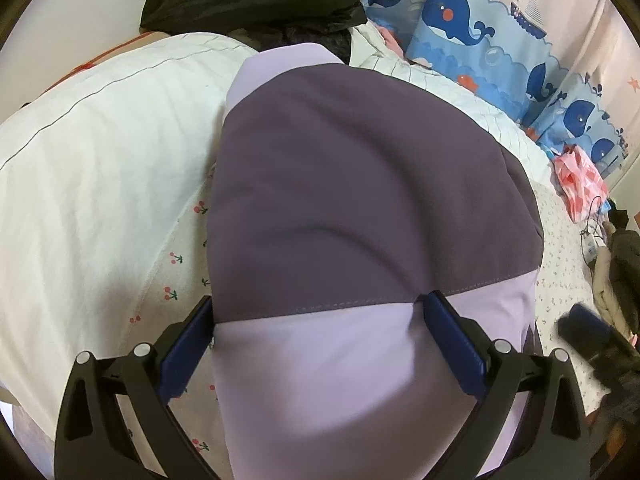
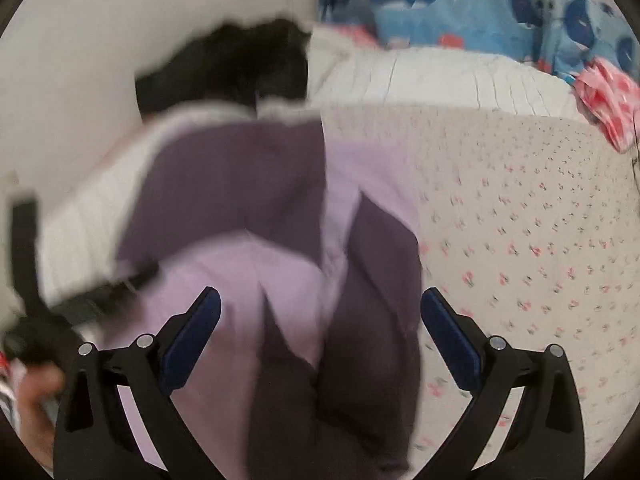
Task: Fold large clothes
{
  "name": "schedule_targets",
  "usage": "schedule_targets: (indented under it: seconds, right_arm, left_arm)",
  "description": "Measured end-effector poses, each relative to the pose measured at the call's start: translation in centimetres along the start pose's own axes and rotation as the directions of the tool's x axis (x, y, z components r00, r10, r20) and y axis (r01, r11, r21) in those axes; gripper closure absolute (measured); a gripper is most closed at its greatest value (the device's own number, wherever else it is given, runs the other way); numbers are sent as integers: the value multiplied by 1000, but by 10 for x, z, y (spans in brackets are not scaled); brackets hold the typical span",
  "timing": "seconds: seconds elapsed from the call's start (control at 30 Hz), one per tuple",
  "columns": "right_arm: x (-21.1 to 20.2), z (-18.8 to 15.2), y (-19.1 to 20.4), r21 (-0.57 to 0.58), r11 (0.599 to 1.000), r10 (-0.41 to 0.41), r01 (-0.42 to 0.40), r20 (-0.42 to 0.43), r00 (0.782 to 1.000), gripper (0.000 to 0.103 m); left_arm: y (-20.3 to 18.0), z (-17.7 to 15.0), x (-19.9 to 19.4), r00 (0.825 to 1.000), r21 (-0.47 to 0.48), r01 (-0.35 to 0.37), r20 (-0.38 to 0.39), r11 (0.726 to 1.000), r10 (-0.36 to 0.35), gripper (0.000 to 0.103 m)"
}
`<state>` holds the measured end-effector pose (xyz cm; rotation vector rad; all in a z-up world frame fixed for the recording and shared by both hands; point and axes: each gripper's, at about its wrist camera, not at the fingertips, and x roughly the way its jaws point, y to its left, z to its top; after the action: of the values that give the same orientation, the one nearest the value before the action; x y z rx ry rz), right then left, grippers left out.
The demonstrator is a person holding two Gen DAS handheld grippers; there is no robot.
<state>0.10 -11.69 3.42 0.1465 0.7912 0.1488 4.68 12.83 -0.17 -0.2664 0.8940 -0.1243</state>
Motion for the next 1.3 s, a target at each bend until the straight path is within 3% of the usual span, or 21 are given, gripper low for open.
schedule_targets:
  seconds: [0.07, 0.1, 0.13, 0.2, 0.27, 0.37, 0.5, 0.57, 0.6, 0.7, 0.73, 0.83, 0.93, 1.03, 1.07, 1.13, 1.17, 1.23, 1.27, 1.3]
  right_arm:
    - [17, -3, 1, 51, 999, -6, 9, -65, 998, 6]
    - [34, -9, 3, 45, 997, -49, 56, -150, 988, 6]
    - [56, -22, 1, 51, 997, -41, 53, -221, 974, 6]
    - [66, -29, -8, 106, 993, -21, 45, -222, 975, 6]
    - [65, -27, -3, 78, 993, -63, 83, -227, 972, 6]
    - [60, -26, 6, 62, 990, -108, 126, -232, 967, 6]
    - [58, -29, 2, 91, 990, -84, 107, -222, 971, 6]
    - [60, -31, -6, 123, 990, -40, 68, -216, 976, 6]
    - [59, -31, -10, 140, 989, -14, 46, -221, 975, 6]
    - [50, -23, -15, 140, 990, 59, -21, -273, 960, 6]
    - [42, -19, -15, 112, 993, 71, -41, -288, 955, 6]
    - [16, -14, -29, 109, 985, 158, -136, -226, 961, 6]
    - [6, -11, -56, 125, 969, 237, -214, -210, 948, 6]
    - [28, -12, -85, 152, 960, 269, -236, -258, 928, 6]
    - [34, -12, -92, 165, 956, 278, -241, -268, 922, 6]
    - [54, -13, -107, 219, 933, 342, -287, -282, 897, 6]
    - [67, -16, -117, 293, 898, 411, -328, -295, 862, 6]
    - [90, -24, -131, 386, 842, 501, -378, -297, 813, 6]
    - [100, -29, -133, 421, 807, 551, -414, -287, 784, 6]
    - [107, -34, -132, 461, 757, 617, -463, -270, 739, 6]
  left_arm:
    - [0, 2, 1, 1000, 1, -1, -5, 1000, 1, 5]
    - [0, 2, 1, 1000, 2, 0, -6, 1000, 0, 5]
    - [0, 3, 2, 1000, 5, 1, -11, 1000, -1, 5]
    - [-2, 0, 5, 1000, 51, -15, -19, 999, 16, 5]
    - [-7, -3, 3, 999, 106, -32, -9, 994, 33, 5]
    - [-3, 0, -5, 1000, 94, -3, -1, 996, 3, 5]
    - [10, 5, -30, 983, 1, 151, 102, 989, -150, 5]
    - [8, 4, -25, 980, 17, 176, 95, 984, -177, 5]
    - [6, 1, -18, 984, 32, 161, 76, 986, -163, 5]
    - [-13, -15, 2, 997, 197, -15, 76, 980, 0, 5]
    - [-10, -13, 0, 996, 179, 13, 81, 984, -28, 5]
    - [17, -3, -14, 986, 116, 141, 72, 983, -150, 6]
    - [55, -1, -21, 979, -23, 190, 75, 981, -188, 6]
    - [91, -5, -7, 966, -156, 258, 26, 954, -257, 6]
    - [102, -6, 2, 951, -211, 304, 3, 929, -310, 6]
    - [118, -13, 13, 908, -331, 393, -7, 858, -419, 6]
    - [121, -14, 17, 897, -356, 410, -11, 840, -442, 6]
    - [114, -15, 24, 885, -342, 430, -24, 835, -465, 5]
    - [106, -15, 29, 871, -331, 452, -39, 828, -490, 5]
    - [99, -17, 35, 851, -329, 479, -55, 814, -522, 5]
